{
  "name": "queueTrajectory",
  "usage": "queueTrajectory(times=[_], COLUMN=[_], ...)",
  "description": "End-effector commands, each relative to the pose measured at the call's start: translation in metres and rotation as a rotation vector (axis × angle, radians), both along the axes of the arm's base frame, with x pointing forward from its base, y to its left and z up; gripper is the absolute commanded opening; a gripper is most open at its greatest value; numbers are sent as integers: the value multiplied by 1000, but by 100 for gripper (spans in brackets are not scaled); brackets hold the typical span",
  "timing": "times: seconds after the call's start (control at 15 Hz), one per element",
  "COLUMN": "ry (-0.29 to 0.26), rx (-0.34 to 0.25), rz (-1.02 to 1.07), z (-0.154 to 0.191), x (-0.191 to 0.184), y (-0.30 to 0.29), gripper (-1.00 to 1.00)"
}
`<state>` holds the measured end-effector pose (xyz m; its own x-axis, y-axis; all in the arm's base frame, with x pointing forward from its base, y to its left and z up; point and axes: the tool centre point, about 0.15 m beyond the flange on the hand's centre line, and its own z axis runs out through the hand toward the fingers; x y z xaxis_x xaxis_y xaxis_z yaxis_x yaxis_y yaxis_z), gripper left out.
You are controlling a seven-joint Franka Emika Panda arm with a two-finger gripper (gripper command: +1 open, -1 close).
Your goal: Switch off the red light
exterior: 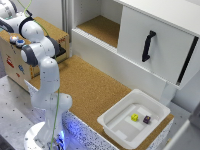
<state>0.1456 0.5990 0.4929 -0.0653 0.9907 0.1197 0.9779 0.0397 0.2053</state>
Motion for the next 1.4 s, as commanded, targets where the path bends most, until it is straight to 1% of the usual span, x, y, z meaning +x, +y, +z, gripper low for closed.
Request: queueTrajectory(times=[0.0,0.47,0.67,0.8,0.93,1.07,1.2,1.33], ry=[11,47,59,74,48,-5,-53,-84], rx=[-159,-167,-187,-207,-218,-185,-169,-164], rz=[-36,-13,-16,3,28,27,14,2], z=[0,-25,-41,-46,-31,6,37,53], x=[15,17,28,22,15,12,16,27], y=[28,32,29,24,24,24,18,12], gripper=[-100,-100,-100,-100,-100,-100,-100,-100])
